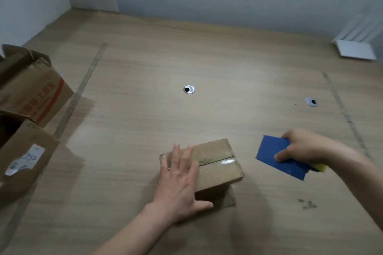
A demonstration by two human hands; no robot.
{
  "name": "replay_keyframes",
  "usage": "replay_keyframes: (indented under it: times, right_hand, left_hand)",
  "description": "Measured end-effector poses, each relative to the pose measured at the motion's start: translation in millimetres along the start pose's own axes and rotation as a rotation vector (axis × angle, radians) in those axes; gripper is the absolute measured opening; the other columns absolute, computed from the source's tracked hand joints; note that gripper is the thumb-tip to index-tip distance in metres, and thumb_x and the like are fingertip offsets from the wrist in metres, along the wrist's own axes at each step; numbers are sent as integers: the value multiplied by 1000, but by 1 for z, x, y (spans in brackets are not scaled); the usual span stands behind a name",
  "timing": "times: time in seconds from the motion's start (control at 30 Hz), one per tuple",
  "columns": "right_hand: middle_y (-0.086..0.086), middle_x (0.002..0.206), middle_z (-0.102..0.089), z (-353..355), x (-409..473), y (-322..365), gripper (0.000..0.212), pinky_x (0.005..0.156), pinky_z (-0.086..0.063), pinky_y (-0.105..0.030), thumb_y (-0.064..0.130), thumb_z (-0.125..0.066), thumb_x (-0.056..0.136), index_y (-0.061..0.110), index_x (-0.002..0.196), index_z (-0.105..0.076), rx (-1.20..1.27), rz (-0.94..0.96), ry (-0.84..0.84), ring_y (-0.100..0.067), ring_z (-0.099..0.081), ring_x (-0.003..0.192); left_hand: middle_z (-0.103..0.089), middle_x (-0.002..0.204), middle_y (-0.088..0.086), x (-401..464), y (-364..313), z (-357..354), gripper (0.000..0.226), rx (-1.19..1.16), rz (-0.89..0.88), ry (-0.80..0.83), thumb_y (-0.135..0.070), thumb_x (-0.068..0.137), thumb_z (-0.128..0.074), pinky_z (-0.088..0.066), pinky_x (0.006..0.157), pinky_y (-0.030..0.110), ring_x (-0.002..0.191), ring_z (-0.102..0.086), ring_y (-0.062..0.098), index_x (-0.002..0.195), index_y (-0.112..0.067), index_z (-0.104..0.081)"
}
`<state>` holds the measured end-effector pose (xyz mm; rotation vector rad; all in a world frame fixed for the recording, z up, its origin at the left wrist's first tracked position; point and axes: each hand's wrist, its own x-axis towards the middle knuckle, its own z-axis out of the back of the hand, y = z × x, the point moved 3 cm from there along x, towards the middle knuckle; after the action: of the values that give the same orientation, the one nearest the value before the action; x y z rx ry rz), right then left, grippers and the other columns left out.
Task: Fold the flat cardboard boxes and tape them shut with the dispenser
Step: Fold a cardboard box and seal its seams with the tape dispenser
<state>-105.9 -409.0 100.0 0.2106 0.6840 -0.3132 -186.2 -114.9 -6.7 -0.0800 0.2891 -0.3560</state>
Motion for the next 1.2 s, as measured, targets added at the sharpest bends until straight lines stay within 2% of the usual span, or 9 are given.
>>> replay_keyframes:
  times: [0.1, 0.23, 0.37, 0.57, 0.7, 0.9, 1.0, 1.1, 1.2]
  right_hand:
    - [-11, 86, -73, -3, -6, 0, 34, 62, -57, -37, 32, -83, 77, 9, 96, -67, 9, 5, -1, -26, -72, 76]
    - [-6, 87, -74, -10, -15, 4, 30, 64, -55, -33, 32, -83, 78, 13, 96, -68, 65, 33, 23, -22, -71, 78]
    - [-5, 90, -73, -11, -19, 9, 31, 71, -57, -35, 33, -82, 79, 15, 99, -67, 88, 50, 15, -21, -70, 81]
    - [-7, 91, -71, -22, -19, 17, 32, 66, -54, -34, 33, -82, 80, 13, 99, -66, 75, 71, 6, -21, -69, 81]
    - [-7, 92, -70, -25, -17, 18, 33, 68, -57, -36, 33, -82, 80, 13, 100, -65, 84, 66, -1, -22, -69, 82]
    - [-10, 89, -72, -10, -25, 5, 31, 62, -54, -34, 31, -81, 79, 12, 98, -65, 153, 64, -38, -25, -70, 79]
    - [-9, 86, -75, 5, -35, 4, 26, 66, -58, -40, 28, -82, 78, 15, 96, -70, 217, 137, -25, -26, -73, 78]
    - [-6, 87, -77, 17, -50, 11, 27, 67, -57, -40, 27, -85, 77, 17, 98, -73, 285, 270, 58, -24, -74, 79]
    - [-5, 93, -78, 23, -64, 27, 43, 78, -58, -45, 35, -84, 64, 20, 103, -75, 331, 392, 139, -27, -75, 87]
  left_hand:
    - [25, 161, 5, 14, 4, -1, 103, 4, -123, 45, -83, 67, -53, 1, 112, 69, 146, 21, 43, 151, -42, -11]
    - [-8, 157, 10, 21, 9, 15, 83, 55, -149, -18, -72, 66, -50, -26, 101, 53, 135, -19, 37, 142, -49, -27]
    - [-27, 143, 10, 21, -1, 13, 77, 89, -218, -60, -74, 67, -48, -28, 97, 51, 126, -28, 34, 136, -41, -39]
    - [7, 164, 5, 32, -12, -7, 99, 107, -228, -17, -82, 71, -39, -27, 95, 52, 136, -18, 34, 153, -38, -4]
    - [19, 163, 1, 32, -16, -9, 98, 91, -211, 3, -81, 72, -40, -28, 96, 51, 137, -16, 35, 153, -40, -1]
    - [27, 161, 9, 13, -19, -10, 104, -41, 190, 52, -93, 74, -19, -34, 96, 50, 136, -19, 34, 155, -34, 9]
    - [25, 161, 8, 10, -27, -1, 97, -173, 254, 71, -85, 83, -24, -36, 103, 47, 137, -19, 33, 157, -29, 2]
    - [-7, 164, 13, 12, -23, 11, 68, -259, 181, -203, -61, 93, -36, -39, 108, 45, 138, -28, 35, 147, -21, -38]
    - [-59, 134, 10, 9, -12, 23, 40, -653, 99, -611, -34, 96, -45, -46, 104, 37, 122, -54, 24, 119, -11, -68]
